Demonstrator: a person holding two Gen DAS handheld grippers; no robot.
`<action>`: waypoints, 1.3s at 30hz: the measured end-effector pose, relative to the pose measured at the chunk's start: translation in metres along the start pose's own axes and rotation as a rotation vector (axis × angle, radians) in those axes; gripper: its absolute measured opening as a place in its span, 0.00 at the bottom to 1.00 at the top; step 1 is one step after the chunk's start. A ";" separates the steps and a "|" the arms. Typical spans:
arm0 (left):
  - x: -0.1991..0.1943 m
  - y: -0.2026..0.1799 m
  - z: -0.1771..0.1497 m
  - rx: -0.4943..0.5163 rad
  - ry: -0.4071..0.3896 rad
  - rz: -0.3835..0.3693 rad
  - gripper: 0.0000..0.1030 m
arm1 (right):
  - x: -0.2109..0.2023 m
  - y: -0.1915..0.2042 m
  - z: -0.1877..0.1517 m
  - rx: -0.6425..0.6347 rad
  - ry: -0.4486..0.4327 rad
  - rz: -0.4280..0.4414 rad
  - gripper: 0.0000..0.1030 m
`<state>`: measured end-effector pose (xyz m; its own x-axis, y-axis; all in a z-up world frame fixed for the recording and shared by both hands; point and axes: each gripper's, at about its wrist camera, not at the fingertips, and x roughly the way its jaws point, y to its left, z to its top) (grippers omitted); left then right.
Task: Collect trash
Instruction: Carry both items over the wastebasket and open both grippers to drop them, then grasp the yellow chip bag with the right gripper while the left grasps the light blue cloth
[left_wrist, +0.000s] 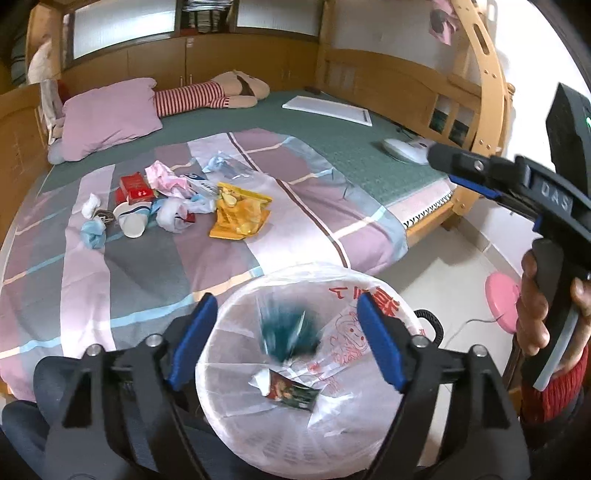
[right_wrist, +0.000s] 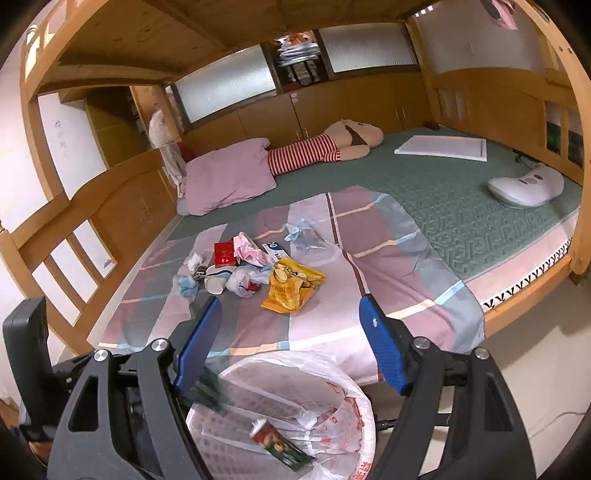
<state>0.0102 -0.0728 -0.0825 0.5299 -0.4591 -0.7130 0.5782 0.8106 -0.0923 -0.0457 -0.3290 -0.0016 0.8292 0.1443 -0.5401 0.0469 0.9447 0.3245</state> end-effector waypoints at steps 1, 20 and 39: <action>0.001 -0.001 0.000 0.004 0.001 0.000 0.81 | 0.001 0.000 0.000 0.007 0.002 0.004 0.74; 0.001 -0.002 0.000 -0.004 -0.005 0.042 0.88 | 0.016 0.000 -0.004 0.027 0.035 0.016 0.78; -0.044 0.193 -0.011 -0.571 -0.088 0.367 0.89 | 0.266 0.016 0.027 -0.051 0.362 -0.185 0.86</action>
<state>0.0920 0.1079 -0.0769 0.6917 -0.1263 -0.7111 -0.0537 0.9729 -0.2251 0.1901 -0.2835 -0.1191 0.5595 0.0564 -0.8269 0.1411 0.9766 0.1621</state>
